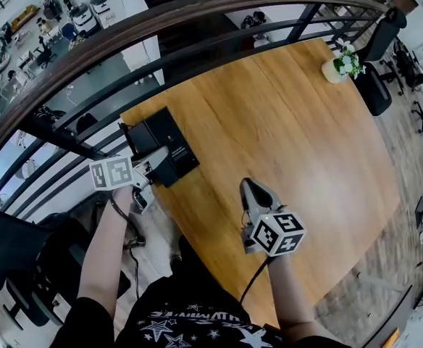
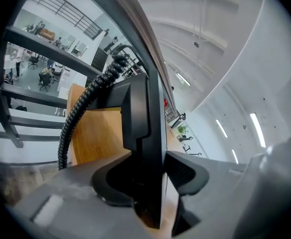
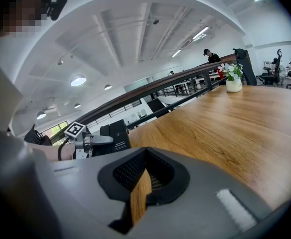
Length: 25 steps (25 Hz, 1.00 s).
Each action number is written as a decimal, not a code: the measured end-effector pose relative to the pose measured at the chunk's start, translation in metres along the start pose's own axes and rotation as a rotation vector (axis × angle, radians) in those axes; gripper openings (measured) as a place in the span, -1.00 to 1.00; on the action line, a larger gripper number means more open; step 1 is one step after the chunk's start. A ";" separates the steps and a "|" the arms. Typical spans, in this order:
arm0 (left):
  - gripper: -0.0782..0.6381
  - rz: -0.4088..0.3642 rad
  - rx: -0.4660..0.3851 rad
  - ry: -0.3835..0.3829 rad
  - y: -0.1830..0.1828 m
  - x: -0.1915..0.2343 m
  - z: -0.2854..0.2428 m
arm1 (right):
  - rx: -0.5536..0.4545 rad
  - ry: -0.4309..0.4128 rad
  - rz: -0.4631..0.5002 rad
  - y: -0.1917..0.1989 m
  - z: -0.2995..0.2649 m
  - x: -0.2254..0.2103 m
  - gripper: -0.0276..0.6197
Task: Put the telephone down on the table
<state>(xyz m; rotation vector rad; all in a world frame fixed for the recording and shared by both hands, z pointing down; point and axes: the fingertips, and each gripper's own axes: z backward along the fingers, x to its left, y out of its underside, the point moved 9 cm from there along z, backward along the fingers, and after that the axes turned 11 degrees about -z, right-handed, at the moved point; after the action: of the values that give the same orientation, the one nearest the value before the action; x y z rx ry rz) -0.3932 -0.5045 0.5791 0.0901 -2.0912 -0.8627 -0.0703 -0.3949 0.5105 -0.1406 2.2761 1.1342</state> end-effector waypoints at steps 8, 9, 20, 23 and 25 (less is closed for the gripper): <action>-0.27 -0.001 -0.010 0.034 0.000 -0.018 -0.002 | -0.009 -0.004 0.008 -0.009 0.004 -0.006 -0.91; -0.27 0.016 -0.013 0.035 0.003 -0.016 -0.003 | -0.009 -0.004 0.012 -0.008 0.004 -0.005 -0.91; -0.28 -0.016 -0.041 0.130 0.011 -0.044 0.015 | -0.051 -0.007 0.043 -0.017 0.023 0.002 -0.91; -0.28 -0.050 -0.061 0.144 0.010 -0.062 0.030 | -0.076 -0.037 0.070 -0.021 0.031 0.011 -0.91; -0.28 -0.056 -0.079 0.159 0.013 -0.074 0.048 | -0.085 -0.056 0.089 -0.018 0.039 0.023 -0.91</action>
<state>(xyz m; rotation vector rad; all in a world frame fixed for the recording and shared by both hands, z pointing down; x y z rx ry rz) -0.3781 -0.4420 0.5173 0.1707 -1.9124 -0.9405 -0.0653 -0.3730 0.4679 -0.0411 2.2054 1.2650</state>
